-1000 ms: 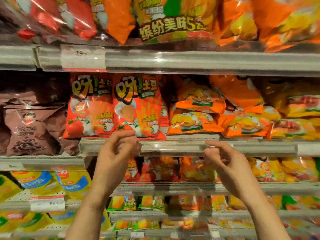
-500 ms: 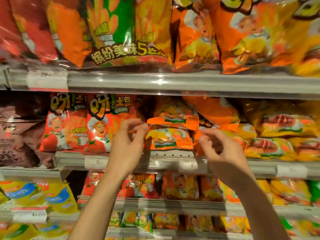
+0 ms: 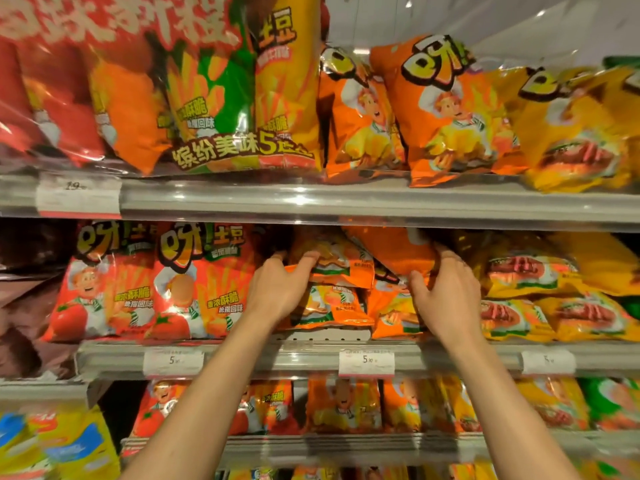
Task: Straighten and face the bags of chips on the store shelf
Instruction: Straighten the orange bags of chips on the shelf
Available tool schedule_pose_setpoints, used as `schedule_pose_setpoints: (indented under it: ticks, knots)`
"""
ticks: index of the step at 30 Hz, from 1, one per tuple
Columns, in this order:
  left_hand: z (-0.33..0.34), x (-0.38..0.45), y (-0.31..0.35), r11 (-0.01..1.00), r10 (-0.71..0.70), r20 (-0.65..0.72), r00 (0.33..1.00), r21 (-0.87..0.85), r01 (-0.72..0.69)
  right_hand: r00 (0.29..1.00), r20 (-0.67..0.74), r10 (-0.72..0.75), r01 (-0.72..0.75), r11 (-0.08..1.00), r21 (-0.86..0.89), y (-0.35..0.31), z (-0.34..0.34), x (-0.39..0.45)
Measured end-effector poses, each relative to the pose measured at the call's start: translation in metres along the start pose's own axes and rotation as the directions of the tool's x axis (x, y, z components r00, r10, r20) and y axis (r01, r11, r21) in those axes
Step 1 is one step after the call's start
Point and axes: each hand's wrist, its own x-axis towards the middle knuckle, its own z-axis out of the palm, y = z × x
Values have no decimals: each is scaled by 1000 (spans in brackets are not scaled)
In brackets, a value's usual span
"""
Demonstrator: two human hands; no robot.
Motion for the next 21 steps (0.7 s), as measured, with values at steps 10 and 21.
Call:
schedule_pose_setpoints:
  ticks: [10, 21]
  knots:
    - [-1, -4, -9, 969, -29, -117, 993, -247, -1, 967, -244, -73, 110, 983, 144, -11, 6, -17]
    - [-10, -13, -13, 891, -85, -10, 996, -448, 71, 939, 327, -111, 0, 947, 320, 17, -14, 14]
